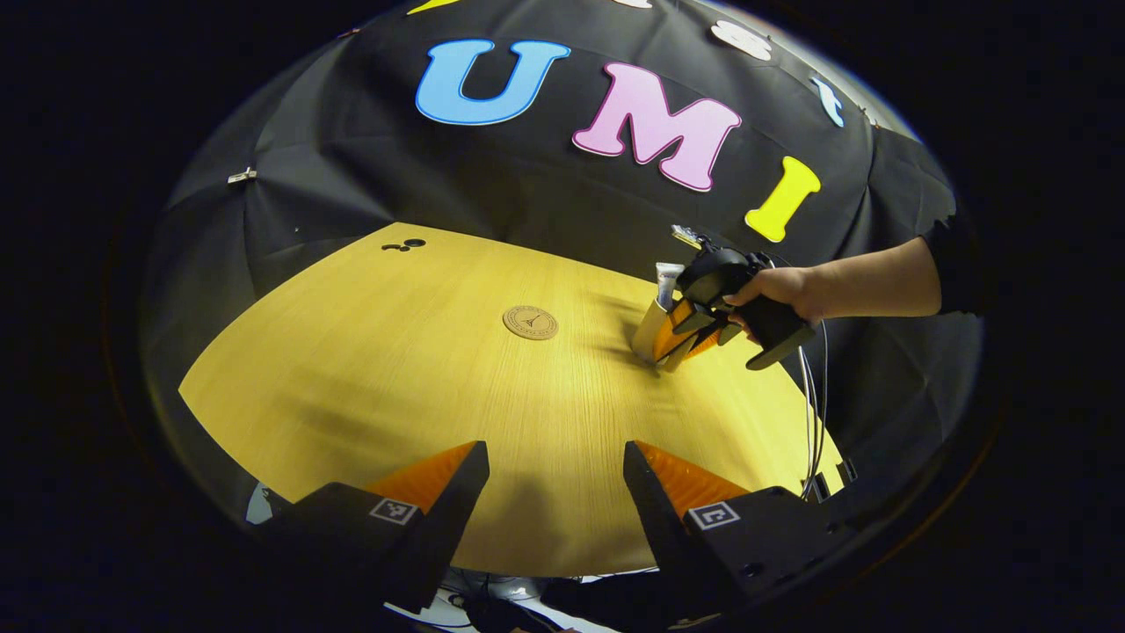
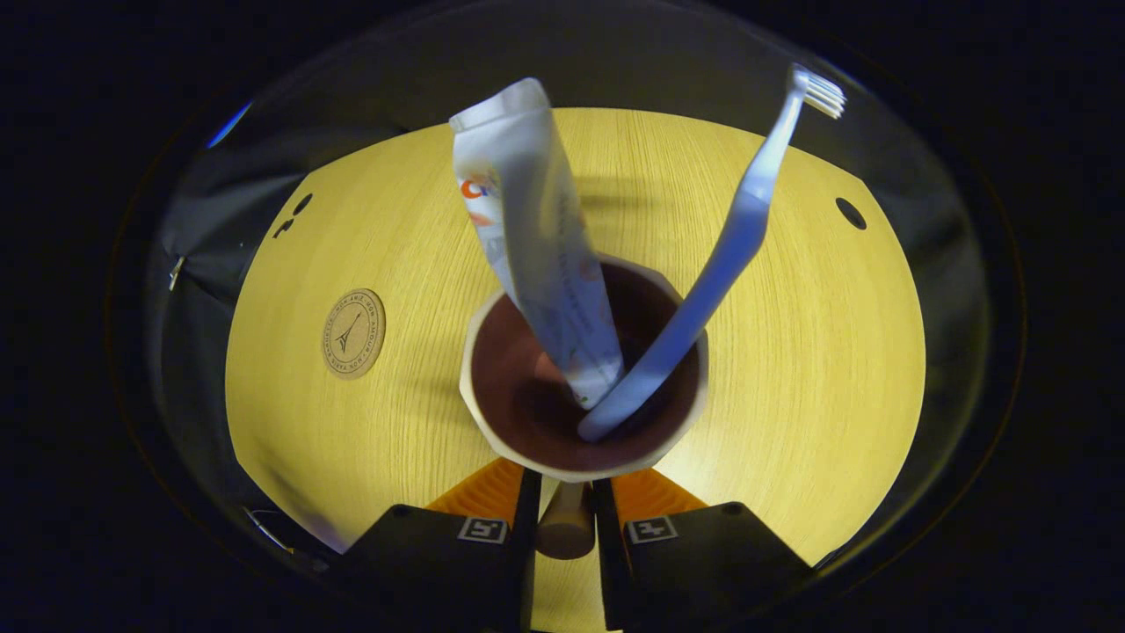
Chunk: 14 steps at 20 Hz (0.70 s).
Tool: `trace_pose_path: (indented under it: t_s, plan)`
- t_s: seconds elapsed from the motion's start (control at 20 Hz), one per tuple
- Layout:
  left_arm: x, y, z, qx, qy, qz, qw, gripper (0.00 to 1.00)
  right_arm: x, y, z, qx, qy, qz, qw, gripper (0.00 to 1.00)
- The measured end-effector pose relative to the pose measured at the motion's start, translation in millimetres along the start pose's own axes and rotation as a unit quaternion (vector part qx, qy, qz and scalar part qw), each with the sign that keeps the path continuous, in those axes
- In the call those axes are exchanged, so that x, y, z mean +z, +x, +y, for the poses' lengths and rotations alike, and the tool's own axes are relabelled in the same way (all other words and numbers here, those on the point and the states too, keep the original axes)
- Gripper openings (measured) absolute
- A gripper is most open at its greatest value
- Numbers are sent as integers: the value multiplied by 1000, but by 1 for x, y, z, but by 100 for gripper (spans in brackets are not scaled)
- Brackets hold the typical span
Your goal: Put the toothbrush and toothpaste on the desktop into the cup, then pick up the cup and place it on the coaster on the desktop.
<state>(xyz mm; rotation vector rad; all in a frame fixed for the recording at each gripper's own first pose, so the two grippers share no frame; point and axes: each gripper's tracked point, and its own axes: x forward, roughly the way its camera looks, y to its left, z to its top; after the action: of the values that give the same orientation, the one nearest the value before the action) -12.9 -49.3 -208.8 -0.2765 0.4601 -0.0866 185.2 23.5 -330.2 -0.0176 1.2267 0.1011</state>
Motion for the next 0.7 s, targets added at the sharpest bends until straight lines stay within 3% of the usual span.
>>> trace_pose_path:
  t_s: [0.05, 0.1, 0.2, 0.25, 0.4, 0.6, 0.65, 0.7]
  plan:
    - [-1, 0, -1, -2, 0, 2, 1000, 96, 1, 1, -2, -8, -4, 1, 1000, 29]
    - [-2, -1, -2, -4, 1, 4, 1000, 96, 1, 0, -2, -9, -9, 2, 1000, 32]
    - [-5, -2, 0, -6, 2, 9, 1000, 96, 0, 1, -1, -9, -9, 4, 1000, 27]
    - [-6, -2, 1, -7, 2, 10, 1000, 96, 1, 1, -1, -10, -8, 4, 1000, 31]
    - [-5, -2, 2, -11, 2, 11, 1000, 95, 0, 1, -2, -18, -21, 0, 1000, 30]
    - [1, 2, 8, -12, 0, 11, 1000, 96, 5, -2, -1, -19, -14, -16, 1000, 26]
    - [2, 4, 9, -12, 0, 11, 1000, 96, 6, -3, 1, -15, -15, -18, 1000, 21]
    - [4, 5, 11, -12, -1, 10, 1000, 96, 8, -5, 4, -11, -14, -21, 1000, 26]
